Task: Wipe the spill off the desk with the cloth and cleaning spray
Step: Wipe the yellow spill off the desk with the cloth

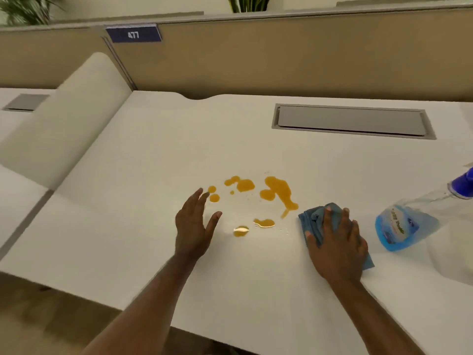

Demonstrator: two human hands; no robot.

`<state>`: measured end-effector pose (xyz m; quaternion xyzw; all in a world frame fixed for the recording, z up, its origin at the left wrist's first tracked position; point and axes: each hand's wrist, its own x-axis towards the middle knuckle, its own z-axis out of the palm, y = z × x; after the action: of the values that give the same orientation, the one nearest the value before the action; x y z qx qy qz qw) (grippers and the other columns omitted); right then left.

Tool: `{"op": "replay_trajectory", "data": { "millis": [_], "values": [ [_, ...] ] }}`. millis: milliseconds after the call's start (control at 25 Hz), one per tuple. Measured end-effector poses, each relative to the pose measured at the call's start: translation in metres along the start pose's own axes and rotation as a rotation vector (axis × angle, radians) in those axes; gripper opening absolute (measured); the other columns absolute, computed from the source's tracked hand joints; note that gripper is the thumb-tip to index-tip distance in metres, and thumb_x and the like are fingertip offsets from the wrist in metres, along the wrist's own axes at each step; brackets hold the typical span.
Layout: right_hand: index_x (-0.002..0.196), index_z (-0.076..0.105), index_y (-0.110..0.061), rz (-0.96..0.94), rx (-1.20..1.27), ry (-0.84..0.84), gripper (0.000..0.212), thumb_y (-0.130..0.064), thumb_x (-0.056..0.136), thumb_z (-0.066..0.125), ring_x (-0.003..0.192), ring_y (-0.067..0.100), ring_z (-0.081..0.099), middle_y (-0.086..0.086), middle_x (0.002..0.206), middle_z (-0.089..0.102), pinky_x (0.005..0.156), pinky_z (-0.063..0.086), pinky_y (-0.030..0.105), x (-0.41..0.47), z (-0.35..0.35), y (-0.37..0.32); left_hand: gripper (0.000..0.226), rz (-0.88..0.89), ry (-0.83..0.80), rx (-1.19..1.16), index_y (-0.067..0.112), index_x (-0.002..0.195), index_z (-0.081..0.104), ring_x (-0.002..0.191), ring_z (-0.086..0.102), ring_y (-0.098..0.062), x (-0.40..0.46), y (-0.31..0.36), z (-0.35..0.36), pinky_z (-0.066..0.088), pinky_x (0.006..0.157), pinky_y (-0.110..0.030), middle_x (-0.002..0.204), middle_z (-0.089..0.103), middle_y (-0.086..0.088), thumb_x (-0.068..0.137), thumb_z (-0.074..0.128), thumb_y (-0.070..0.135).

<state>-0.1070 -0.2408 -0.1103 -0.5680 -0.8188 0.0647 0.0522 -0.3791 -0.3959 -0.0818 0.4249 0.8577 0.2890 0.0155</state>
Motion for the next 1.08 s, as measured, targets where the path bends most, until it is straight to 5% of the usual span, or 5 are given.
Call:
{"op": "replay_trajectory", "data": {
  "millis": [120, 320, 600, 840, 1080],
  "values": [
    [0.151, 0.023, -0.024, -0.045, -0.085, 0.049, 0.072, -0.055, 0.088, 0.04, 0.128, 0.042, 0.037, 0.021, 0.154, 0.026, 0.094, 0.037, 0.056, -0.001, 0.003, 0.002, 0.066, -0.151, -0.076, 0.161, 0.019, 0.15, 0.027, 0.148, 0.017, -0.024, -0.013, -0.045, -0.005, 0.019, 0.116, -0.048, 0.161, 0.019, -0.001, 0.093, 0.035, 0.051],
    [0.153, 0.015, -0.025, 0.074, -0.071, 0.096, 0.07, -0.055, 0.093, 0.035, 0.137, 0.046, 0.027, 0.019, 0.156, 0.023, 0.103, 0.024, 0.064, -0.001, 0.013, -0.011, 0.075, -0.171, -0.219, 0.175, 0.028, 0.153, 0.006, 0.149, -0.005, -0.016, -0.011, -0.067, 0.012, 0.001, 0.119, -0.047, 0.161, -0.003, 0.009, 0.089, 0.014, 0.065],
    [0.151, 0.017, -0.025, 0.362, 0.073, 0.148, 0.074, -0.048, 0.09, 0.052, 0.136, 0.045, 0.03, 0.017, 0.156, 0.025, 0.098, 0.032, 0.061, 0.049, 0.013, -0.029, 0.072, -0.176, -0.198, 0.108, 0.03, 0.153, 0.004, 0.146, -0.009, -0.008, -0.011, -0.073, 0.015, -0.002, 0.12, -0.042, 0.159, -0.006, 0.013, 0.09, 0.014, 0.064],
    [0.151, 0.017, -0.031, 0.265, 0.02, 0.111, 0.071, -0.048, 0.091, 0.051, 0.134, 0.041, 0.033, 0.014, 0.155, 0.026, 0.093, 0.038, 0.059, 0.061, 0.014, -0.044, 0.074, -0.188, -0.207, 0.073, 0.03, 0.153, 0.005, 0.146, -0.01, -0.005, -0.006, -0.078, 0.01, -0.006, 0.119, -0.04, 0.158, -0.005, 0.015, 0.088, 0.012, 0.066],
    [0.148, 0.02, -0.027, 0.477, 0.085, 0.154, 0.071, -0.045, 0.09, 0.056, 0.131, 0.043, 0.033, 0.016, 0.153, 0.026, 0.094, 0.036, 0.062, 0.085, 0.01, -0.037, 0.079, -0.161, -0.255, 0.181, 0.03, 0.152, 0.001, 0.147, -0.01, -0.009, 0.02, -0.123, -0.01, -0.007, 0.119, -0.043, 0.16, -0.004, 0.014, 0.085, 0.005, 0.071]
  ]
}}
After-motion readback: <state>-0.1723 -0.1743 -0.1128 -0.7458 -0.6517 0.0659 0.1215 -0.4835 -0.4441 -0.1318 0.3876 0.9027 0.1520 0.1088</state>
